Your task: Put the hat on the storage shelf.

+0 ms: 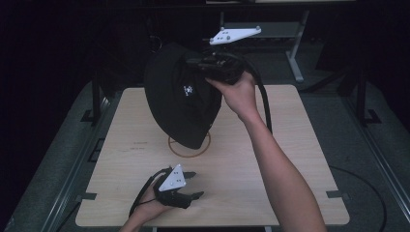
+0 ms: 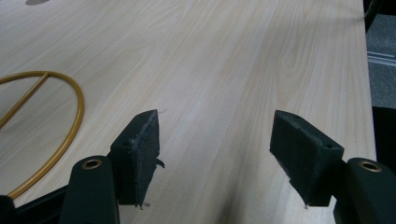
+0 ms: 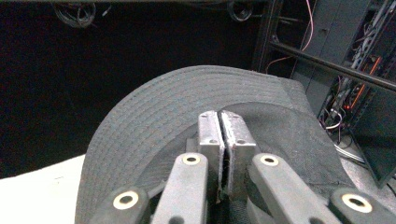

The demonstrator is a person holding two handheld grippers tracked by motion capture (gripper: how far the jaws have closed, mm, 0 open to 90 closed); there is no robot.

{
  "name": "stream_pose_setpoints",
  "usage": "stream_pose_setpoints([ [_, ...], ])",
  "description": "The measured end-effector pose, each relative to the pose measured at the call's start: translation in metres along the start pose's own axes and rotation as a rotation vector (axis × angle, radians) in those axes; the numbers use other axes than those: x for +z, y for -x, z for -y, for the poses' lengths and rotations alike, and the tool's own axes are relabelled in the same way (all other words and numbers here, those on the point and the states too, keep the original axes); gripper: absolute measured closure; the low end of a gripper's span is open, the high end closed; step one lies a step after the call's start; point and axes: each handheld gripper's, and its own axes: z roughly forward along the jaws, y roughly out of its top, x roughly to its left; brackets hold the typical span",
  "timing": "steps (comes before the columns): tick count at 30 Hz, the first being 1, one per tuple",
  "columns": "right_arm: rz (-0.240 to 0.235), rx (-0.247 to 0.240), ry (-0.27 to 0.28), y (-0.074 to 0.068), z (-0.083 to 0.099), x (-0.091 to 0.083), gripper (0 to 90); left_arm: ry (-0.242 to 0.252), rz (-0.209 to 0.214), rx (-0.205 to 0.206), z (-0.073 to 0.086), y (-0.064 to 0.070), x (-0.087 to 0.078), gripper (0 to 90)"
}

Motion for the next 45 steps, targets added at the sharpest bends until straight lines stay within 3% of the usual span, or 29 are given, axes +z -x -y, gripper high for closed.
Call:
stream_pose_setpoints([
  [13,-0.021,-0.019,-0.115,0.003,-0.007,0.036,87.3,0.003,0.008,0.007,-0.005,0.002,0.002,31.8],
  [23,-0.032,0.013,-0.173,0.005,-0.006,0.063,87.1,-0.001,0.032,0.021,-0.007,0.005,0.005,31.9],
  [26,-0.038,0.024,-0.196,0.004,-0.005,0.074,87.0,-0.005,0.027,0.041,-0.009,0.007,0.009,31.9],
  [33,-0.027,-0.017,-0.246,-0.005,0.001,0.097,81.9,-0.003,0.037,0.047,-0.010,0.010,0.010,31.8],
  [37,-0.054,-0.006,-0.214,-0.007,0.001,0.097,74.4,-0.004,0.044,0.044,-0.010,0.009,0.010,31.8],
  [45,-0.059,0.005,-0.193,-0.002,0.006,0.079,67.3,0.005,0.053,0.039,-0.011,0.012,0.010,31.6],
])
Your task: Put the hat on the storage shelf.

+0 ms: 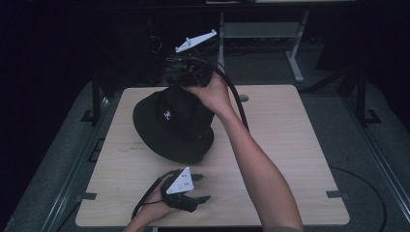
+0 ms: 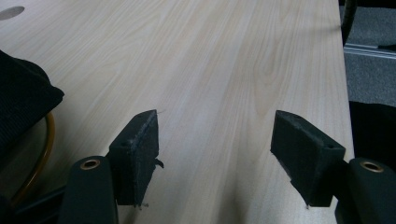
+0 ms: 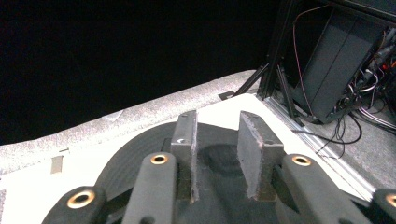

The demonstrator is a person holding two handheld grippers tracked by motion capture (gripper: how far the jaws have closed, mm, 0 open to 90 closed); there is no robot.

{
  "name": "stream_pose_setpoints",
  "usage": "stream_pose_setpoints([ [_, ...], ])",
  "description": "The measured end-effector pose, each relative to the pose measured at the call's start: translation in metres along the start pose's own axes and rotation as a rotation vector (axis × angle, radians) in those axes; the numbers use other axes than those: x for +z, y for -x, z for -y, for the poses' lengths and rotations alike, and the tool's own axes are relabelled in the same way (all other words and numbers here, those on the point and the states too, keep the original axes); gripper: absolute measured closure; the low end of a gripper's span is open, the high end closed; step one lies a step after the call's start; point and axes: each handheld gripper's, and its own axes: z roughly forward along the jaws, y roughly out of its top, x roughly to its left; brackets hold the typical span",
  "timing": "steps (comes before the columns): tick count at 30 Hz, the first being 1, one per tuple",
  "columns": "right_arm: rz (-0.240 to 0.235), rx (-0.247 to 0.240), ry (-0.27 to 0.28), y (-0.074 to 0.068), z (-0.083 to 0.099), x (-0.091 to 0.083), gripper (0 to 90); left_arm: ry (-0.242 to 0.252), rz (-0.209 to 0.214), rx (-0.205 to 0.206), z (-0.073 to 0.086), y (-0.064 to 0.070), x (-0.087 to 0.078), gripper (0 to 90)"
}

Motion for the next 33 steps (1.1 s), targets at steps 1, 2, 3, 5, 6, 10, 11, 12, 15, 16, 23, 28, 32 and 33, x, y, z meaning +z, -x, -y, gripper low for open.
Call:
stream_pose_setpoints([
  [1,-0.002,0.012,-0.001,0.000,0.002,-0.002,66.1,0.002,0.000,0.002,0.000,0.000,0.000,31.6],
  [2,-0.006,0.016,0.002,0.002,0.005,-0.005,65.0,-0.002,0.001,0.008,0.000,0.000,0.000,31.5],
  [3,-0.009,0.023,0.010,0.003,0.007,-0.008,64.6,-0.002,0.002,0.006,0.000,0.001,0.001,31.4],
  [5,-0.016,0.034,0.017,0.005,0.013,-0.014,63.2,-0.008,0.002,0.007,0.000,0.002,0.001,31.2],
  [6,-0.021,0.044,0.020,0.005,0.015,-0.016,62.7,-0.009,0.002,0.010,0.000,0.002,0.001,31.1],
  [10,-0.023,0.055,0.029,0.008,0.024,-0.027,59.6,-0.007,0.005,0.010,0.001,0.001,0.001,31.0],
  [11,-0.023,0.055,0.029,0.008,0.024,-0.027,59.6,-0.007,0.005,0.010,0.001,0.001,0.001,31.0],
  [12,-0.022,0.060,0.033,0.008,0.028,-0.031,57.9,-0.009,0.004,0.009,0.000,0.001,0.001,31.0],
  [15,-0.017,0.067,0.035,0.010,0.035,-0.037,56.3,-0.007,0.001,0.006,0.000,0.001,0.002,30.8],
  [16,-0.021,0.074,0.039,0.011,0.037,-0.039,55.3,-0.007,0.002,0.004,0.000,0.001,0.002,30.8],
  [23,-0.019,0.094,0.061,0.014,0.049,-0.051,53.2,0.003,0.004,-0.004,0.000,0.002,0.002,30.6],
  [28,-0.018,0.106,0.071,0.016,0.057,-0.061,50.3,0.001,0.006,-0.009,0.001,0.002,0.003,30.6],
  [32,-0.008,0.116,0.076,0.018,0.063,-0.068,48.4,0.004,0.007,-0.011,0.001,0.002,0.003,30.5],
  [33,-0.003,0.117,0.080,0.018,0.065,-0.070,47.8,0.003,0.007,-0.012,0.001,0.002,0.003,30.5],
])
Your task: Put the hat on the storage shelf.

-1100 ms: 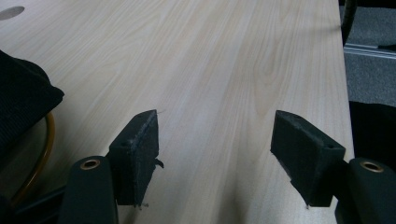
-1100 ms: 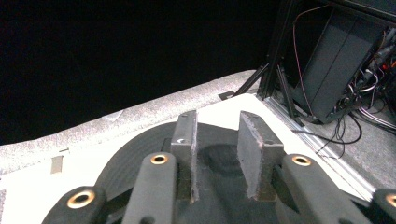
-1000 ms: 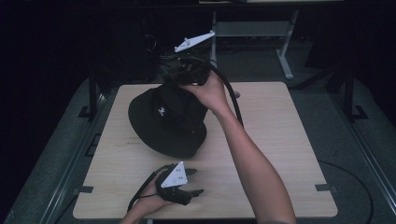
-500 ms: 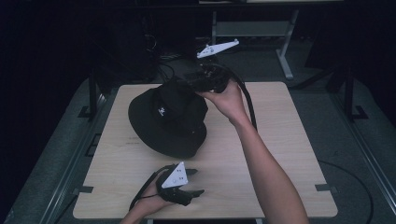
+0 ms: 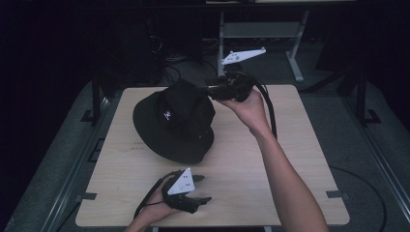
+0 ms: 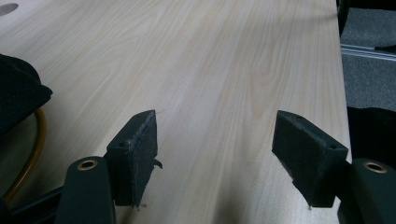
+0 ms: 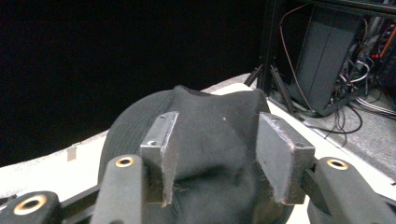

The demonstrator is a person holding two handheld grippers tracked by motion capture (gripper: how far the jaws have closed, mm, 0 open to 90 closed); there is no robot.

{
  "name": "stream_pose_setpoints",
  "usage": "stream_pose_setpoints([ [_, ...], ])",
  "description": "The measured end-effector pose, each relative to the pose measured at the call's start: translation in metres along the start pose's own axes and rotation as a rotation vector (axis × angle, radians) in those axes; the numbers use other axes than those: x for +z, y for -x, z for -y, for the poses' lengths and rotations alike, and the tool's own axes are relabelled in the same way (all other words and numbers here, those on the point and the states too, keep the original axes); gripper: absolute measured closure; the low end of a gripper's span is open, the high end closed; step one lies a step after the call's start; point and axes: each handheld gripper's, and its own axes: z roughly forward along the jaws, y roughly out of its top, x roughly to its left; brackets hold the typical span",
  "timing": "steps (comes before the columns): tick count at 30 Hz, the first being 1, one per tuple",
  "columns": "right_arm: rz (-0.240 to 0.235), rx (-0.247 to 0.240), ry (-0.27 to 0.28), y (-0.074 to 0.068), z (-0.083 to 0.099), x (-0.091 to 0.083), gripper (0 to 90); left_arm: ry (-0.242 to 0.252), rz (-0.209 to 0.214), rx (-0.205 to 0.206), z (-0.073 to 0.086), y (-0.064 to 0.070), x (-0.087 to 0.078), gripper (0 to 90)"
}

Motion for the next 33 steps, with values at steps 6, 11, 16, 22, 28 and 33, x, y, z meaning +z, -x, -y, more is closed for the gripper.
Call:
stream_pose_setpoints([
  [6,0.007,0.014,0.004,0.004,0.009,-0.010,43.6,-0.003,0.000,-0.001,0.000,-0.001,0.000,30.1],
  [11,0.012,0.027,0.002,0.007,0.016,-0.018,41.3,-0.005,-0.001,-0.004,0.001,-0.001,0.000,29.8],
  [16,0.017,0.036,0.002,0.009,0.022,-0.026,39.8,0.001,-0.008,-0.008,0.001,-0.002,-0.001,29.6],
  [22,0.026,0.046,0.004,0.011,0.028,-0.036,37.5,-0.002,-0.013,-0.008,0.002,-0.003,-0.002,29.6],
  [28,0.026,0.066,-0.001,0.012,0.040,-0.045,35.0,0.000,-0.015,0.001,0.002,-0.004,-0.002,29.6],
  [33,0.027,0.071,-0.010,0.013,0.052,-0.050,34.2,0.008,-0.012,-0.007,0.002,-0.002,0.000,29.6],
])
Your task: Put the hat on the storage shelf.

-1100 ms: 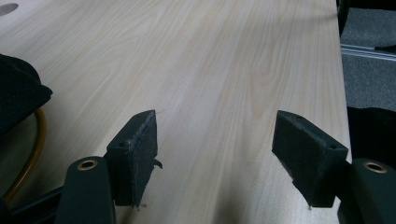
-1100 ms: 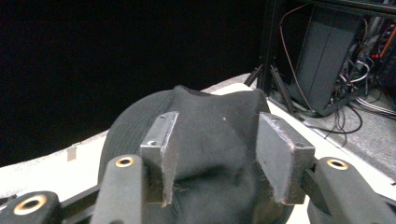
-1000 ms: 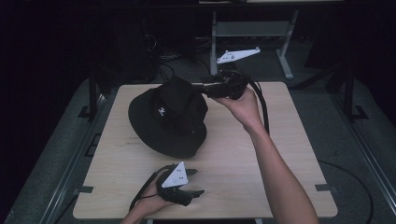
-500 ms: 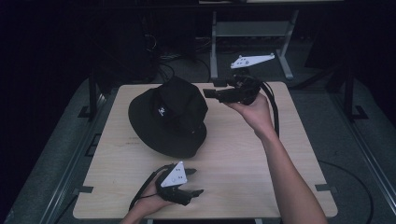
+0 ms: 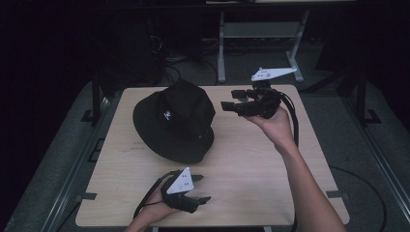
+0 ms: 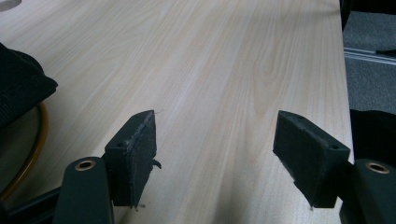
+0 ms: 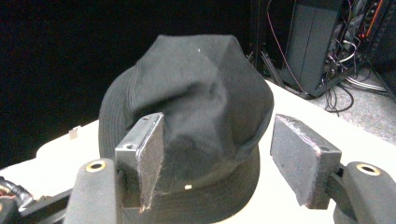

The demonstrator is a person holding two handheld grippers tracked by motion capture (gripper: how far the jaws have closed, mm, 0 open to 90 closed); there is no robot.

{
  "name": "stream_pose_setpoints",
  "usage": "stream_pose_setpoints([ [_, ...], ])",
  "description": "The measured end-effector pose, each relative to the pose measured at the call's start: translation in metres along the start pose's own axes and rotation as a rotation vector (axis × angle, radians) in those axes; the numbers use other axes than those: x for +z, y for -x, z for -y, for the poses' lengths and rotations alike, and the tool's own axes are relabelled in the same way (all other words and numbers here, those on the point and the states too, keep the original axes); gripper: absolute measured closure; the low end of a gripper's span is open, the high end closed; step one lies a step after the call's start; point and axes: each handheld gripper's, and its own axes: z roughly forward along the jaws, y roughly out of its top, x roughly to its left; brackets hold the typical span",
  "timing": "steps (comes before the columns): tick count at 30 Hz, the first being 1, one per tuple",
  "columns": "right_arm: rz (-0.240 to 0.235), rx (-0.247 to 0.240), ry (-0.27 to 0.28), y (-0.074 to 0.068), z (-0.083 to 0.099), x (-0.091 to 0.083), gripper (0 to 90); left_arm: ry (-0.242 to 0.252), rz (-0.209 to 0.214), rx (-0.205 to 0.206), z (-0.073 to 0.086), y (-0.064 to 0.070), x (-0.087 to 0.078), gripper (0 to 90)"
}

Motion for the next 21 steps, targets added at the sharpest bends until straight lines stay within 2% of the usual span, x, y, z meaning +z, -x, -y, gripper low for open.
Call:
stream_pose_setpoints([
  [10,0.010,0.037,0.001,0.007,0.024,-0.012,32.2,-0.007,-0.003,0.001,0.001,-0.001,0.000,29.5],
  [21,0.014,0.057,-0.001,0.008,0.040,-0.020,27.7,-0.008,-0.004,-0.010,0.002,0.000,0.001,28.9],
])
